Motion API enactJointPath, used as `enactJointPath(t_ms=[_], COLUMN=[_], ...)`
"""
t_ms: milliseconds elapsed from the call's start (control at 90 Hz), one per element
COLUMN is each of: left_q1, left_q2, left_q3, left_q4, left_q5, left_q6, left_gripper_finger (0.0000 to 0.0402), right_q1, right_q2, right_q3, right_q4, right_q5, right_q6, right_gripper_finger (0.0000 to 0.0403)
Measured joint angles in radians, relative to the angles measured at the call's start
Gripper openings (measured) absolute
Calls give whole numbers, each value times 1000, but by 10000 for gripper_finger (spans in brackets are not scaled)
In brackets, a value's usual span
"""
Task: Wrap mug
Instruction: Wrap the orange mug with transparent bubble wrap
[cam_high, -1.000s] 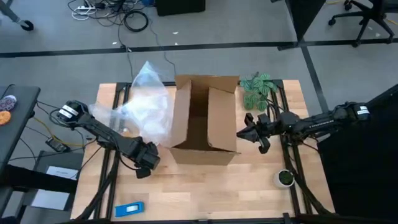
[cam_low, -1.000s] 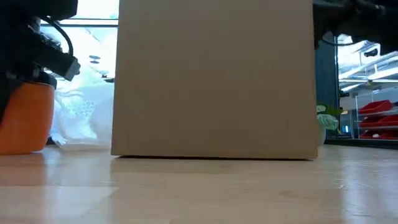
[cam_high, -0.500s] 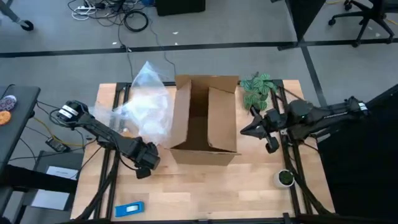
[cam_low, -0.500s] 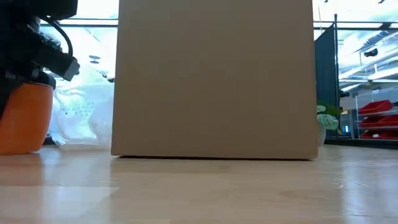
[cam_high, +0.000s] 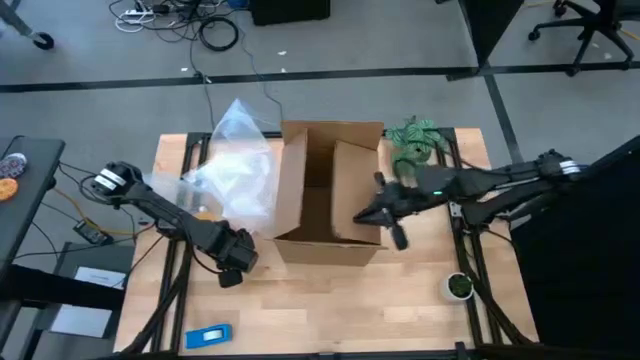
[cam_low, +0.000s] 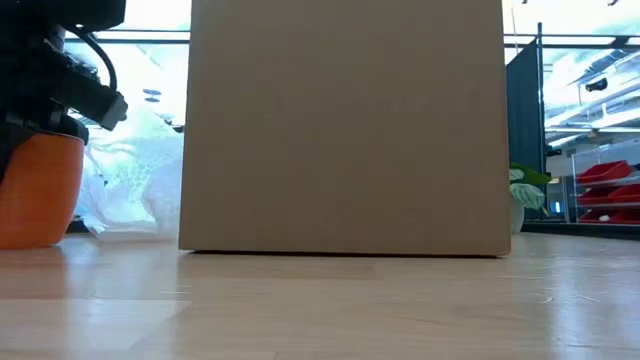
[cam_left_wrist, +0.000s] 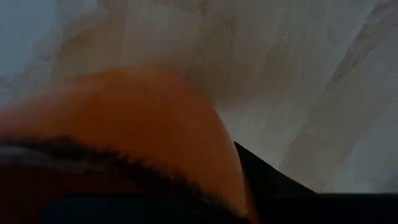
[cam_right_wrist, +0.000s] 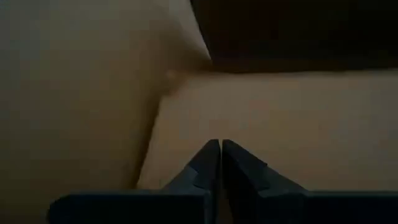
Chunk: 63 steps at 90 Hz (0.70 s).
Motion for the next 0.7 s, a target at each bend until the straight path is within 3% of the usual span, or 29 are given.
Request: enactJointPath(t_ms=[100, 411, 700], left_q1=[0, 0, 0], left_q2=[0, 0, 0], left_q3=[0, 0, 1], left_q4=[0, 0, 2], left_q5=[1, 3, 20], left_q6=[0, 1, -2], left_gripper_finger=[16, 16, 17], right_q1=[-23, -58, -136], right_q2=[57, 130, 135], right_q3=[97, 405, 516], right_q4=[-214, -784, -880], right_q5=[13, 216, 452], right_q6=[13, -2, -91], right_gripper_finger=[0, 0, 0])
